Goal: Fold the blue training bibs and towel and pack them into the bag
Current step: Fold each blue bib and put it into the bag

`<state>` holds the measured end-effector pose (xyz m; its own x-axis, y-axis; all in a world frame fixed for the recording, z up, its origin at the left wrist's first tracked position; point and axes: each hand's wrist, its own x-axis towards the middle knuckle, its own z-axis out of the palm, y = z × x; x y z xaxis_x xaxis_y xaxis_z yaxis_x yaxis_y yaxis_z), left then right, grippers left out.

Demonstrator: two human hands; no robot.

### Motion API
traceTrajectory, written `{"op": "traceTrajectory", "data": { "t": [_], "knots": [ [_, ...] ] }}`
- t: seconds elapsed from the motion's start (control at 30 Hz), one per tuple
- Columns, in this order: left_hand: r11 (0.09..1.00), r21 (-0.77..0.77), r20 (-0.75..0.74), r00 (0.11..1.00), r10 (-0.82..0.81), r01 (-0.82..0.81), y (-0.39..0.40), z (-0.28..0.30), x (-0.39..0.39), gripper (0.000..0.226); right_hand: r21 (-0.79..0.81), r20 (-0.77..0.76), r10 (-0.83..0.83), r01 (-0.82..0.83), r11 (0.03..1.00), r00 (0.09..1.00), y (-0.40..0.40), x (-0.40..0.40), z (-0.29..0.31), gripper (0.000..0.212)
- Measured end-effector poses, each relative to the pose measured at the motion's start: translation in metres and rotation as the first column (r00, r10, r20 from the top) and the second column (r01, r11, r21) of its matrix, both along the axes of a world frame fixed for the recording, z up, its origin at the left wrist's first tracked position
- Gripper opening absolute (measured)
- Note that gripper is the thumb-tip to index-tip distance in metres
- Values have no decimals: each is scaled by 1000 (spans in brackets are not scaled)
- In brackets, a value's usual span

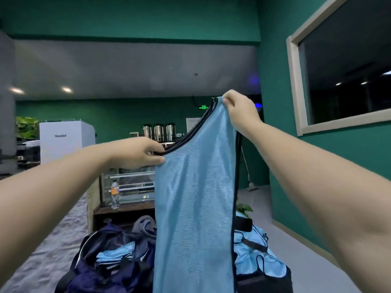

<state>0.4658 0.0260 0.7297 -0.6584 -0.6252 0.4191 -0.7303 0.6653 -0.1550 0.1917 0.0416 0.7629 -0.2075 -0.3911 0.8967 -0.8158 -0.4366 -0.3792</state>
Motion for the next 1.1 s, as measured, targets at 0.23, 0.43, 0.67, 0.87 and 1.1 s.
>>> {"op": "traceTrajectory", "data": {
  "t": [0.23,0.43,0.67,0.87,1.1],
  "knots": [
    [974,45,-382,904,-190,223,10,0,2,33,3,-33,37,-37,999,999,15,-8,14,19],
    [940,-41,-653,703,-282,339,14,-3,-4,13,-17,-64,53,-54,998,997,23,-11,29,21],
    [935,132,-796,598,-98,328,-17,-40,-11,15,45,-92,64,-60,997,994,-7,-7,13,21],
    [939,213,-774,633,-5,269,-67,-97,-15,19,133,-63,87,-78,988,994,-65,-9,-36,17],
    [940,231,-788,615,30,250,-119,-155,-10,41,173,-41,85,-76,982,996,-105,-12,-86,16]
  ]
}}
